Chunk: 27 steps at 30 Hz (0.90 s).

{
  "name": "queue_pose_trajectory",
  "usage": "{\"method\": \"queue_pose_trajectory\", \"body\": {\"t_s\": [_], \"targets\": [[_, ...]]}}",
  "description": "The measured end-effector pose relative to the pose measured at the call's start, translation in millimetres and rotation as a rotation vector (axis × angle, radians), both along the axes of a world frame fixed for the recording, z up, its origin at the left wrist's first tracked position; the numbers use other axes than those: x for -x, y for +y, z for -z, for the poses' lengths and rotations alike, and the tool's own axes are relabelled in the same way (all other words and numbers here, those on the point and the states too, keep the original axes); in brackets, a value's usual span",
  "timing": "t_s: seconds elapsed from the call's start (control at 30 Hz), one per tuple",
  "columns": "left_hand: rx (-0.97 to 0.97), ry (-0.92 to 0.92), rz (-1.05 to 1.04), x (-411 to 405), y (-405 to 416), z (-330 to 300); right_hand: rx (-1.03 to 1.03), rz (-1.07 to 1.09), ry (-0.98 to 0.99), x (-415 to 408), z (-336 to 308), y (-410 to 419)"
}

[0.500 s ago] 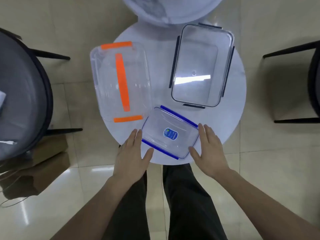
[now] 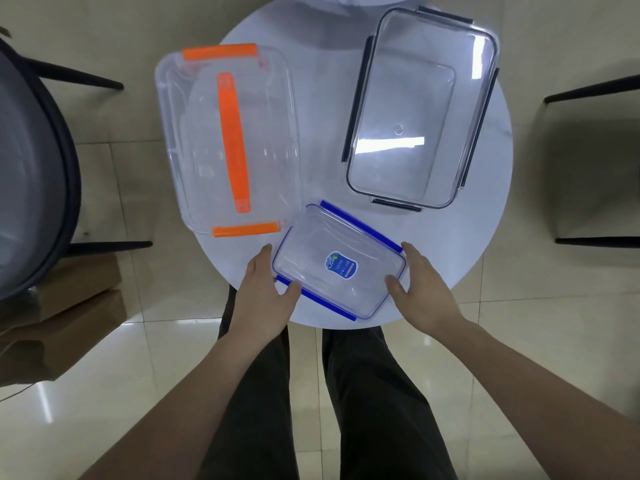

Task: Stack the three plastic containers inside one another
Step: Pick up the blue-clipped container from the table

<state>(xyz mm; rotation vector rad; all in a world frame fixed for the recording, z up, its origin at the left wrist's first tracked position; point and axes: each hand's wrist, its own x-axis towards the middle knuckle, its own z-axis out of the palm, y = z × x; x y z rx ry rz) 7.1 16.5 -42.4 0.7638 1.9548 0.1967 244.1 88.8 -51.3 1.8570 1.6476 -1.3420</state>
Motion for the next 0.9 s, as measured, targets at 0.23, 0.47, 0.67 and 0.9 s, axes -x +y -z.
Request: {"method": "queue_pose_trajectory", "body": {"t_s": [0.23, 0.47, 0.67, 0.9], "targets": [[0.089, -0.050, -0.162, 6.4, 9.0, 7.2, 0.069, 0.170, 0.052, 3.5, 0.9, 13.4], [0.101, -0.061, -0.214, 6.3, 8.6, 3.6, 0.077, 0.226, 0.025, 4.1, 1.9, 16.3], [0.082, -0.058, -0.169, 3.0, 2.3, -0.8, 0.065, 0.240, 0.039, 2.8, -2.2, 6.7], [0.062, -0.064, -0.141, 7.2, 0.8, -5.0, 0.046, 0.239, 0.045, 3.9, -6.7, 5.7]]}}
